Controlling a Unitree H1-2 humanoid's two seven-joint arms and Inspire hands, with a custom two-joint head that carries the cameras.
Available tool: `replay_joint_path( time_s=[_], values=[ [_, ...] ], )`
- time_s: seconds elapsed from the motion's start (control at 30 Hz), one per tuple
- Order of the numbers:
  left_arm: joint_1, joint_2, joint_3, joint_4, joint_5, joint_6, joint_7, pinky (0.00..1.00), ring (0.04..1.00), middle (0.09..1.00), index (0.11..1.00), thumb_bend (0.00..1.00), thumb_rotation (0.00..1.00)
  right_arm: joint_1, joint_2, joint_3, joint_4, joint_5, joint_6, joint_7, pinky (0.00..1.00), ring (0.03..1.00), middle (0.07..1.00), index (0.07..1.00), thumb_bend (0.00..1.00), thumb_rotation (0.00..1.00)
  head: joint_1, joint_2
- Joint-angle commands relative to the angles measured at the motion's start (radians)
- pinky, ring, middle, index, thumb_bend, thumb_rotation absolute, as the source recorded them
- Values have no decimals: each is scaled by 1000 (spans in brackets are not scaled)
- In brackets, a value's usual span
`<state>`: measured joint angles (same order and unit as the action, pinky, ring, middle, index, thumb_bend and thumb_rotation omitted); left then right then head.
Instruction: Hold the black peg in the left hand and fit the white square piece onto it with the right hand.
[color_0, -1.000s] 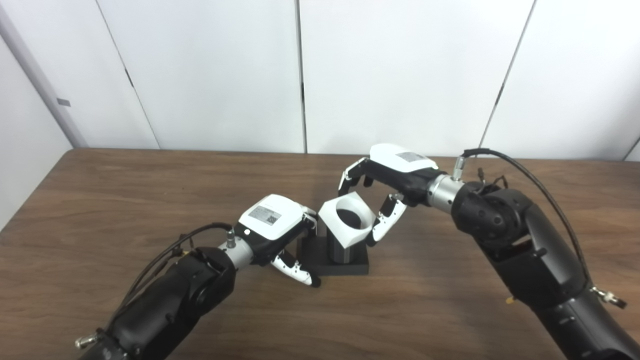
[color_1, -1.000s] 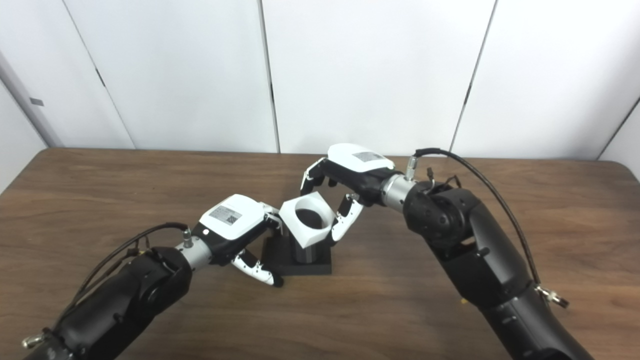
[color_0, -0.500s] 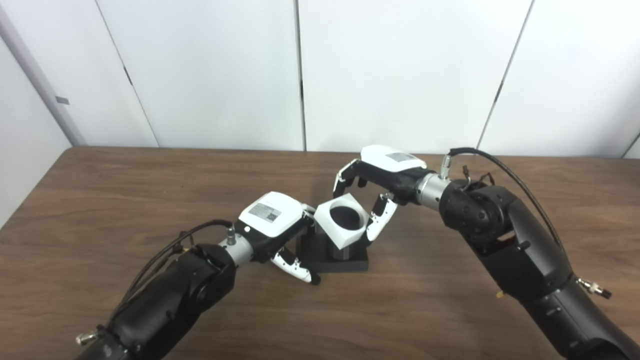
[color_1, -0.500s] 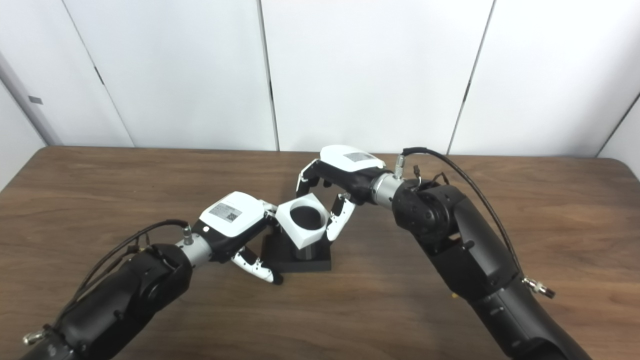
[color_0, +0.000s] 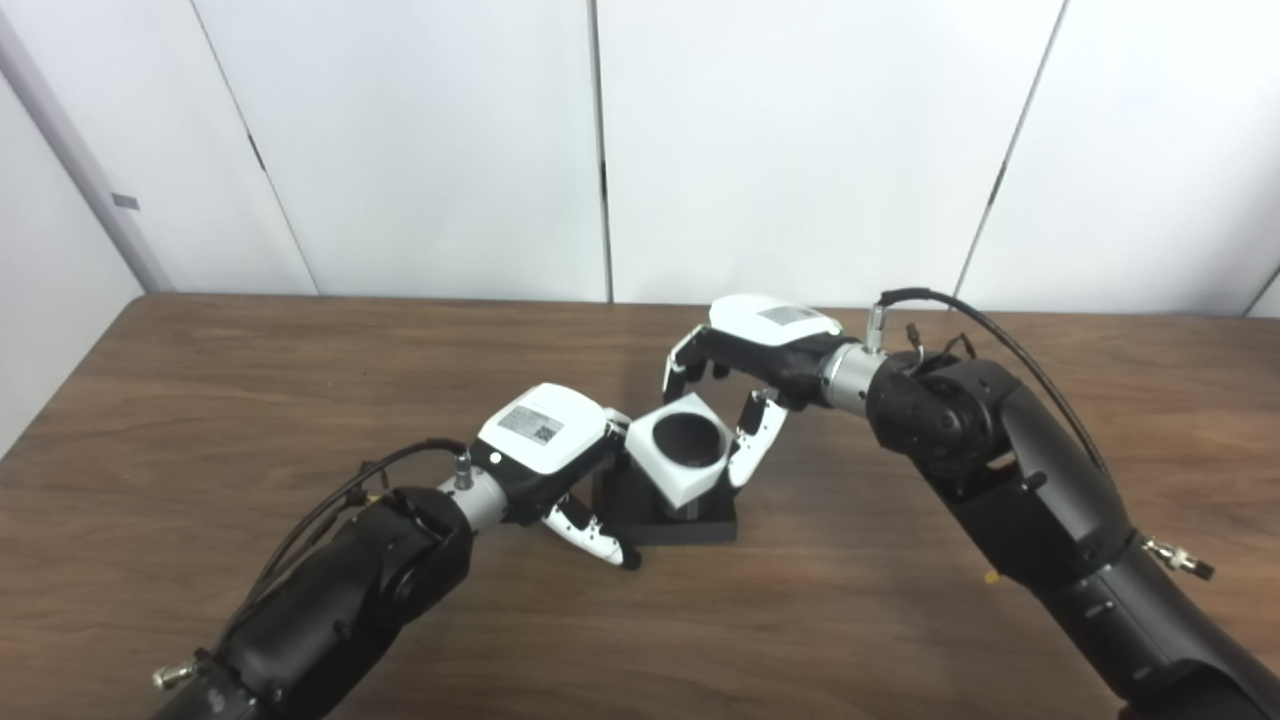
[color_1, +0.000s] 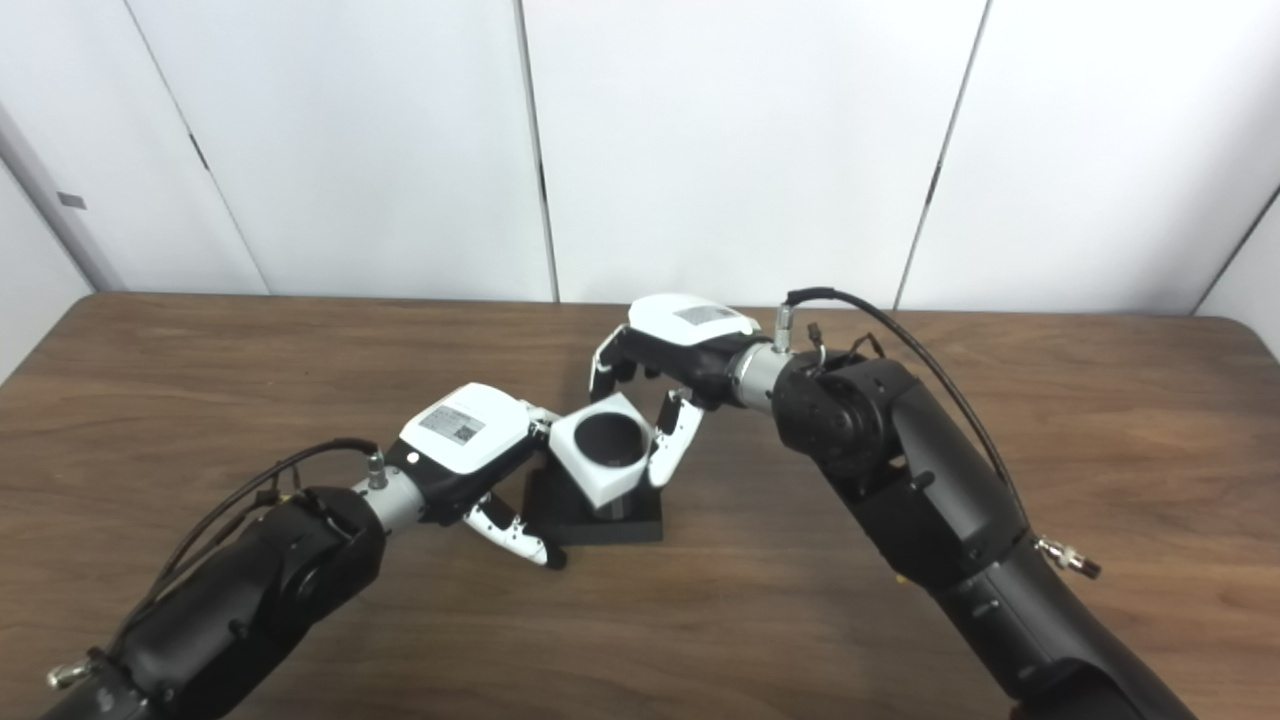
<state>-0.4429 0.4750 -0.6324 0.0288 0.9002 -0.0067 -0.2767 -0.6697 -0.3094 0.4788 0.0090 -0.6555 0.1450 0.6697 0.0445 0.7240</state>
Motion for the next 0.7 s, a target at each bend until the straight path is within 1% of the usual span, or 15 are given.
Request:
replay_joint_path(
  time_s=[0.0,0.13,0.23,0.47,0.67],
  values=[
    [67,-19,-82,46,29,-37,-108,735,825,829,495,517,88,-40,14,-3,-20,11,-10,-6,670,748,752,698,918,283,0,1],
    [67,-17,-79,42,25,-30,-118,767,839,831,495,517,87,-40,7,-1,-21,7,-6,5,679,759,773,719,905,299,-1,3],
    [66,-17,-79,42,25,-31,-119,753,839,828,495,517,88,-39,4,-2,-21,7,-7,6,687,767,782,722,902,284,-1,3],
    [67,-16,-80,45,30,-32,-115,760,840,828,495,516,88,-33,1,-3,-20,7,-6,2,691,768,782,727,898,258,0,5],
    [70,-13,-77,43,27,-33,-112,768,838,830,495,517,88,-31,1,-21,-23,9,-6,-20,683,767,775,720,895,246,-5,4]
  ],
)
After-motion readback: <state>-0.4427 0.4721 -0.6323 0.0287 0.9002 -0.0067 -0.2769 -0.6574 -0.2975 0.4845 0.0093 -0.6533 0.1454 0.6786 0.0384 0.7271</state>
